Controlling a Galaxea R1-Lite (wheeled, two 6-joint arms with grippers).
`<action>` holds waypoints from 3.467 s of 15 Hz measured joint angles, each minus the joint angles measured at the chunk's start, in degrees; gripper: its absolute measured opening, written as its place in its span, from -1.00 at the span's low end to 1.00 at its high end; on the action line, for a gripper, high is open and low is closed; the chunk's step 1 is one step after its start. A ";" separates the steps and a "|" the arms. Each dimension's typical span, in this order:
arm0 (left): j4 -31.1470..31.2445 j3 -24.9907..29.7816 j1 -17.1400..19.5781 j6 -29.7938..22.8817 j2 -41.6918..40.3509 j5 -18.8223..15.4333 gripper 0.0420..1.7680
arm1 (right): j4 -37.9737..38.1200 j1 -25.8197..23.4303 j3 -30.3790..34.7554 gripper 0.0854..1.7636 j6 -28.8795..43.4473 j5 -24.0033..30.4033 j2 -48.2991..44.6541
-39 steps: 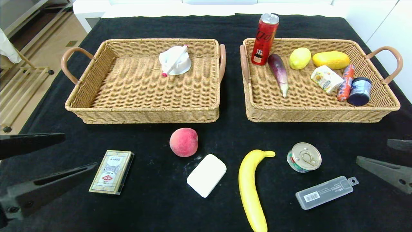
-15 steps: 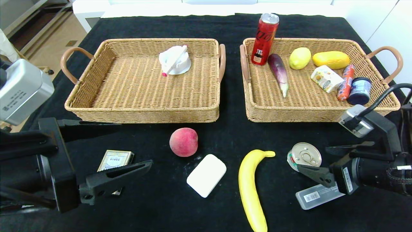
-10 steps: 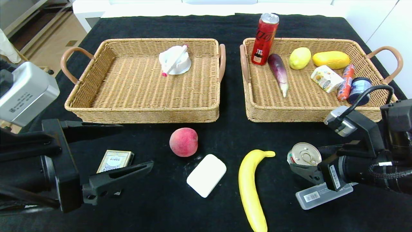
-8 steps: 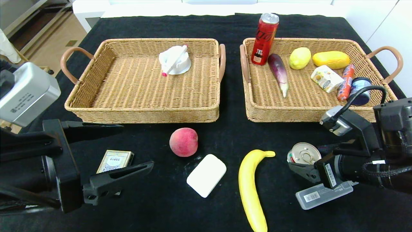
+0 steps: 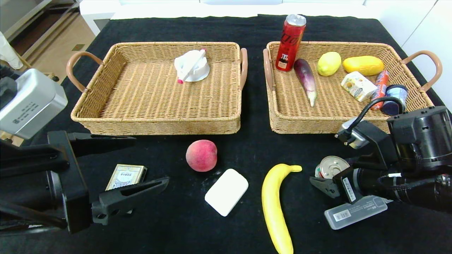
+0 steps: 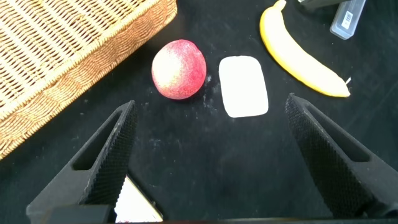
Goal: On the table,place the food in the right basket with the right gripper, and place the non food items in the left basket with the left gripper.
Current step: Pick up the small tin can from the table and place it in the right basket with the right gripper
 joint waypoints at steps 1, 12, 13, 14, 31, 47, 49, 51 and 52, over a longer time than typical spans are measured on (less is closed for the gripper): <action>0.00 0.00 0.00 0.00 0.01 0.02 0.94 | 0.00 0.09 -0.09 0.94 0.00 -0.05 0.22; 0.01 0.00 0.00 0.00 -0.02 -0.07 0.94 | -0.02 0.41 -0.51 0.37 0.11 -1.13 1.62; 0.01 0.02 0.00 -0.02 -0.02 -0.07 0.94 | -0.02 0.39 -0.51 0.33 0.20 -1.04 1.62; 0.01 0.02 0.00 0.00 -0.02 -0.09 0.94 | -0.02 0.34 -0.51 0.32 0.27 -0.96 1.62; 0.01 0.00 0.00 -0.02 -0.10 -0.38 0.94 | 0.63 -0.22 -4.79 0.31 0.11 -0.09 -2.60; -0.07 -0.09 0.00 0.05 -0.05 -0.52 0.94 | 4.18 -7.77 -29.43 0.30 -0.15 -0.16 3.79; -0.09 -0.09 0.00 0.09 -0.10 -0.52 0.94 | 4.01 -9.64 -32.07 0.30 -0.23 -0.07 6.36; -0.09 -0.09 0.00 0.09 -0.10 -0.52 0.94 | 3.93 -11.19 -34.61 0.30 -0.26 1.13 8.66; -0.09 -0.09 0.00 0.07 -0.10 -0.52 0.94 | 4.10 -12.02 -36.19 0.30 -0.26 1.99 9.86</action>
